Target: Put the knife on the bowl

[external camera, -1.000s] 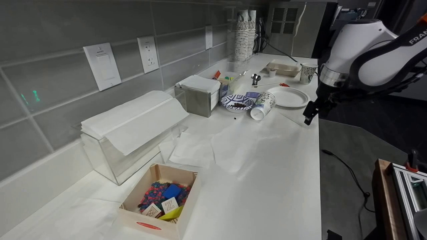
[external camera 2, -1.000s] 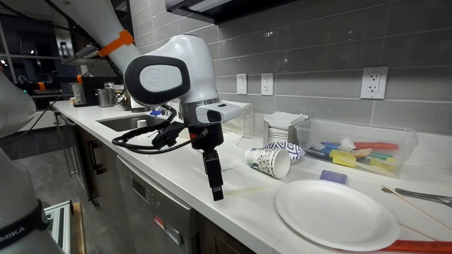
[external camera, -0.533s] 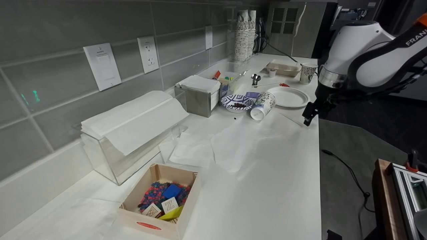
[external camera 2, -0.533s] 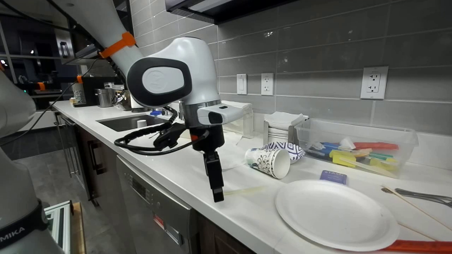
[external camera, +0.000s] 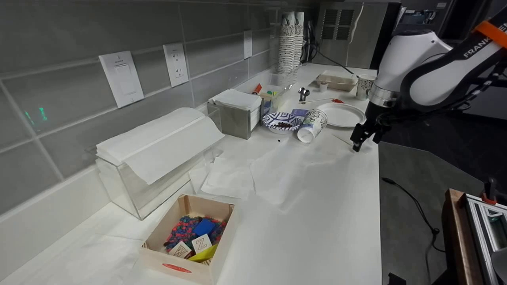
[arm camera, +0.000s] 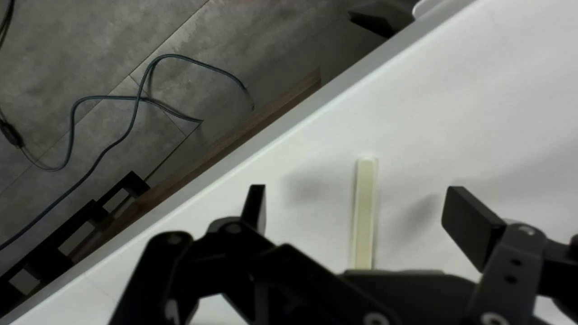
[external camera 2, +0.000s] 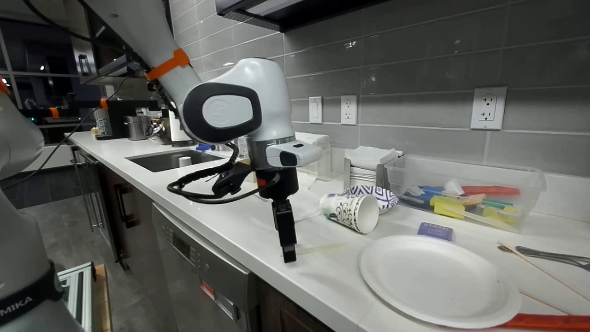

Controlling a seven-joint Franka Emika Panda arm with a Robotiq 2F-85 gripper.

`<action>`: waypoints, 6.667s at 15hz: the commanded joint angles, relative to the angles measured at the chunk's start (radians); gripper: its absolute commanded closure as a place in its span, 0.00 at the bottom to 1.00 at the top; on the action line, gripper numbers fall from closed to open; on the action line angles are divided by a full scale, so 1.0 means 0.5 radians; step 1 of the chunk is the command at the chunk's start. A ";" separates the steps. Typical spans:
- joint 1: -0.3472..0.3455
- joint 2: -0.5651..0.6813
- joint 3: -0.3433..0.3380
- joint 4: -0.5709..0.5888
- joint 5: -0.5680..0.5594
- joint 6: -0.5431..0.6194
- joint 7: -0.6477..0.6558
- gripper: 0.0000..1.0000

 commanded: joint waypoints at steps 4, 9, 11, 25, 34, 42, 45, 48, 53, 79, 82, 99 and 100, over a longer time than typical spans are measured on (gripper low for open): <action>0.086 0.207 -0.057 0.165 0.199 0.027 -0.026 0.23; 0.118 0.224 -0.083 0.223 0.311 0.006 -0.094 0.59; 0.120 0.223 -0.091 0.230 0.326 0.002 -0.124 0.74; 0.153 -0.018 -0.083 0.394 0.307 -0.459 -0.133 0.97; 0.163 -0.014 -0.091 0.726 0.293 -0.819 -0.219 0.97; 0.168 -0.025 -0.086 0.673 0.306 -0.728 -0.225 0.97; 0.254 0.021 -0.040 0.710 0.507 -0.741 -0.316 0.97; 0.321 0.165 0.016 0.826 0.661 -0.722 -0.227 0.97; 0.350 0.481 0.040 1.204 0.802 -0.768 -0.103 0.97; 0.306 0.534 0.130 1.680 0.996 -1.222 -0.457 0.00; 0.309 0.297 0.137 1.545 1.009 -1.247 -0.800 0.00; 0.420 -0.298 0.052 1.289 0.677 -1.305 -1.377 0.00; 0.420 -0.298 0.052 1.287 0.673 -1.305 -1.376 0.00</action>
